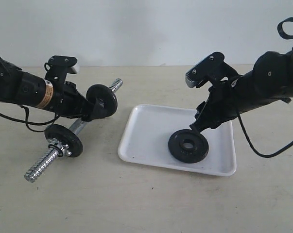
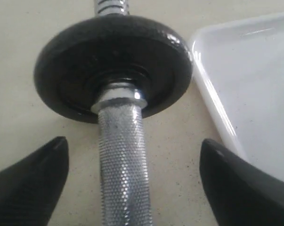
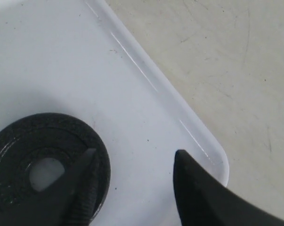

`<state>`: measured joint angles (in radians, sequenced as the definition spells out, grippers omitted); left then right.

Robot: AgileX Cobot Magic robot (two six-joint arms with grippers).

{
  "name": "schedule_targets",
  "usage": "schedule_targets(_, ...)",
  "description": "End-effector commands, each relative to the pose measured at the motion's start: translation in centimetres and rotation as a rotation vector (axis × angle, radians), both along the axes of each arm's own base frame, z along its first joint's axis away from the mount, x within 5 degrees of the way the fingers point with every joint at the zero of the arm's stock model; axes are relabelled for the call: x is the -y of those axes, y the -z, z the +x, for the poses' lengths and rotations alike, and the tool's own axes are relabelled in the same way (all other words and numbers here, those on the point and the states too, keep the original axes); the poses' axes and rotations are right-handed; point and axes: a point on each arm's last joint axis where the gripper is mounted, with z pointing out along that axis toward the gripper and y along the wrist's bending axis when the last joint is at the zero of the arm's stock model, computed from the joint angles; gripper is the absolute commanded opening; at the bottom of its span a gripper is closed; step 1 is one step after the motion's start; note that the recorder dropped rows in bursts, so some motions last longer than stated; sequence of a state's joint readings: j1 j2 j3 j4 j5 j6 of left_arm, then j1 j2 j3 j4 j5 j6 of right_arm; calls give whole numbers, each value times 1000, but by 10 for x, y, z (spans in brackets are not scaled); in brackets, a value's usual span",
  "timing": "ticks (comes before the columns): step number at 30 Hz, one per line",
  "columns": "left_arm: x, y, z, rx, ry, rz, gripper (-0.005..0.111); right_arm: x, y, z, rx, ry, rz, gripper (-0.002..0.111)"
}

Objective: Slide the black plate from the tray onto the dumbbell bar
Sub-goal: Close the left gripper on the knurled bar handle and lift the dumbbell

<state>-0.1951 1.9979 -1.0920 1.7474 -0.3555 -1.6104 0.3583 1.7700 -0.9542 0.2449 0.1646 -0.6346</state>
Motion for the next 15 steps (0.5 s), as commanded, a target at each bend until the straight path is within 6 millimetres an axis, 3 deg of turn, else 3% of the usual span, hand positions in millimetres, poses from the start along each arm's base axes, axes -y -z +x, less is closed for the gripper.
schedule_targets(1,9,11,-1,-14,8,27,72,-1,-3,2,18,4,6,45)
schedule_targets(7,4,23,2,-22,-33,77,72,-1,-3,2,17,13,16,45)
schedule_targets(15,5,14,12,23,-48,81,71,-1,-3,2,20,15,18,45)
